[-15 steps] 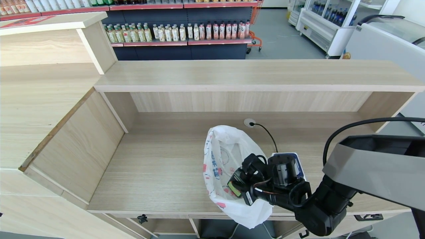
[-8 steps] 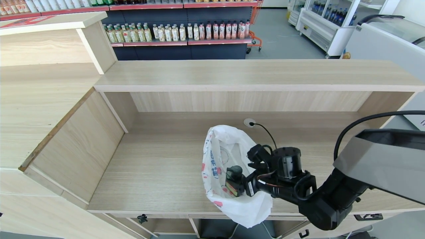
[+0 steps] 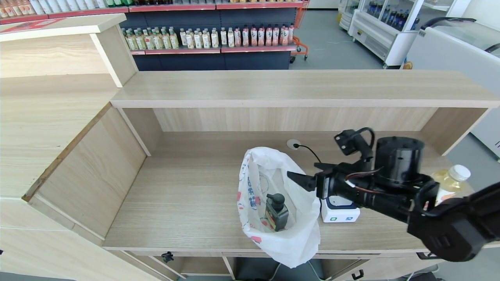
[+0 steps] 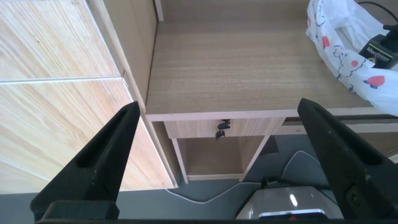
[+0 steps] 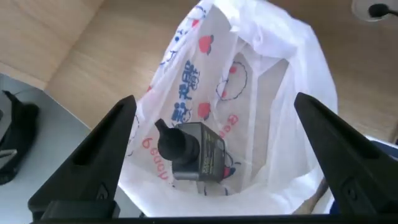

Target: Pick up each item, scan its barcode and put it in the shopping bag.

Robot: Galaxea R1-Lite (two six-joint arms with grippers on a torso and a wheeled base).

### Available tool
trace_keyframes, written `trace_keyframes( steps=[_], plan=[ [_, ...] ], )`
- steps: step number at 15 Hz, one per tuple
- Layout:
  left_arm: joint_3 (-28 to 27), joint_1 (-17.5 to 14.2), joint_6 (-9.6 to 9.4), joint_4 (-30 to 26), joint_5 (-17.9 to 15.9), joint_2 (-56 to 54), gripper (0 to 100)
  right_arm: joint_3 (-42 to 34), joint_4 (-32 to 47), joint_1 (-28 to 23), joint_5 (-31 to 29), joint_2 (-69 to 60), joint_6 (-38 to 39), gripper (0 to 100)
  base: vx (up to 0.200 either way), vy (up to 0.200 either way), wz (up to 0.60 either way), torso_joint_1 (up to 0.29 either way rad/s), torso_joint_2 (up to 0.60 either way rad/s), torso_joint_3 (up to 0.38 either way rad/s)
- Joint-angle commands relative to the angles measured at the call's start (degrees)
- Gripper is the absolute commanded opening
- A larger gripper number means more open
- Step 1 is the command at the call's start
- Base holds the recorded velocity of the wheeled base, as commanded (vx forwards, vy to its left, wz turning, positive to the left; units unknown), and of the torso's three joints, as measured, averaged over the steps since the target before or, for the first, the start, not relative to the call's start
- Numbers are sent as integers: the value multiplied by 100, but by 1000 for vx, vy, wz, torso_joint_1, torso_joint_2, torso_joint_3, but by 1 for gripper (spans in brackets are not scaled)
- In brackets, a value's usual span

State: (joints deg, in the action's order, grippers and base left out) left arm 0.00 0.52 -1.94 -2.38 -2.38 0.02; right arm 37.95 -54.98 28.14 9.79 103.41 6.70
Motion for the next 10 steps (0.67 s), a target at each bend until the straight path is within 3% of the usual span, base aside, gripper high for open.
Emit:
trace_keyframes(
  steps=[1,4,6,10],
  plan=[
    [0,0,0,0,0,-2,100,-710,743,-282,-126,-2053,173,100,0,0,0,0,0,0],
    [0,0,0,0,0,-2,100,-1044,2246,-1082,-170,-3284,-565,100,0,0,0,0,0,0],
    [0,0,0,0,0,-2,100,-1439,2343,-1407,-232,-3679,-627,100,0,0,0,0,0,0],
    [0,0,0,0,0,-2,100,-1896,2404,-1592,-249,-4119,-635,100,0,0,0,0,0,0]
  ],
)
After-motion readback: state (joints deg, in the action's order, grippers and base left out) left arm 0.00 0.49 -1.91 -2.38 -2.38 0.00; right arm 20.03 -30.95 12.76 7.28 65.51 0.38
